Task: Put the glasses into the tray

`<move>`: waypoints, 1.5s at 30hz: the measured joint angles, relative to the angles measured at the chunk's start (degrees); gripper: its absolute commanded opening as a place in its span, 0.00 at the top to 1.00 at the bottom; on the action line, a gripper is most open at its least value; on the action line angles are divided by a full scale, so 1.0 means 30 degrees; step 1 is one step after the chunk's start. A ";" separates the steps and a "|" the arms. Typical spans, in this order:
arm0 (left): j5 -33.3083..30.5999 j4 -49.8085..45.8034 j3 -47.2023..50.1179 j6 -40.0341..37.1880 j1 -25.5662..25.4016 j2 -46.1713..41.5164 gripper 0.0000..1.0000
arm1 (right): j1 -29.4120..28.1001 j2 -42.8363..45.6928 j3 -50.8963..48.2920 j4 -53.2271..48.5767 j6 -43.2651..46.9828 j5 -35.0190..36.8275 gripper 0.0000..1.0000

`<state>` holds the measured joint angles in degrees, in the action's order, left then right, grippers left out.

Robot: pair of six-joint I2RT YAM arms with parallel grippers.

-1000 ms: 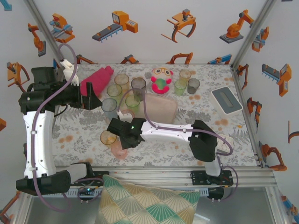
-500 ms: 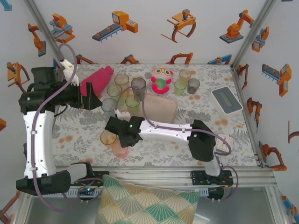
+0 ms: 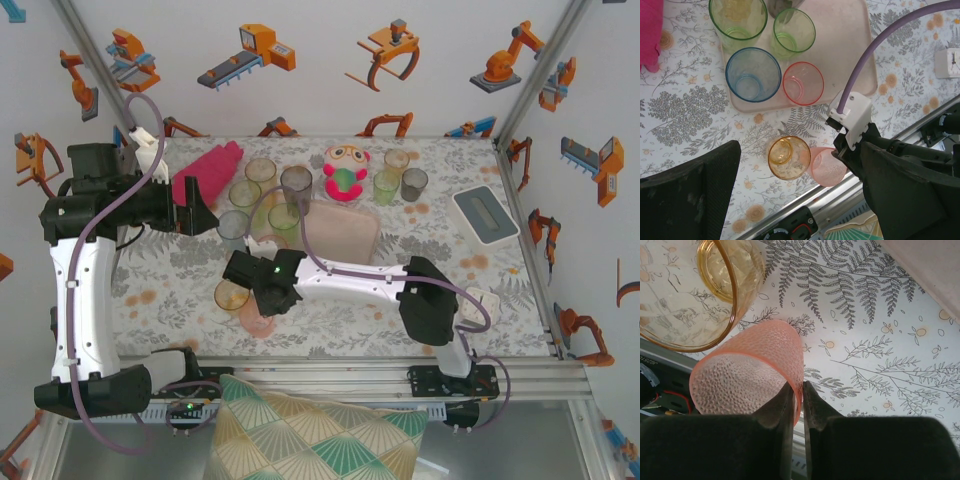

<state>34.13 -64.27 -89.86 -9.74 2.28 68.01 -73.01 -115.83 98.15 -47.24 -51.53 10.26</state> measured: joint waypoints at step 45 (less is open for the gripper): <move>-0.0087 -0.0015 -0.0262 0.0000 0.0000 0.0000 0.03 | 0.3140 0.5268 -0.3147 -0.1756 0.1115 0.1107 0.95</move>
<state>33.87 -64.31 -90.65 -9.74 2.28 68.01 -63.59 -100.03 88.71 -52.51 -48.18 13.58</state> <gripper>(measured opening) 0.972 0.067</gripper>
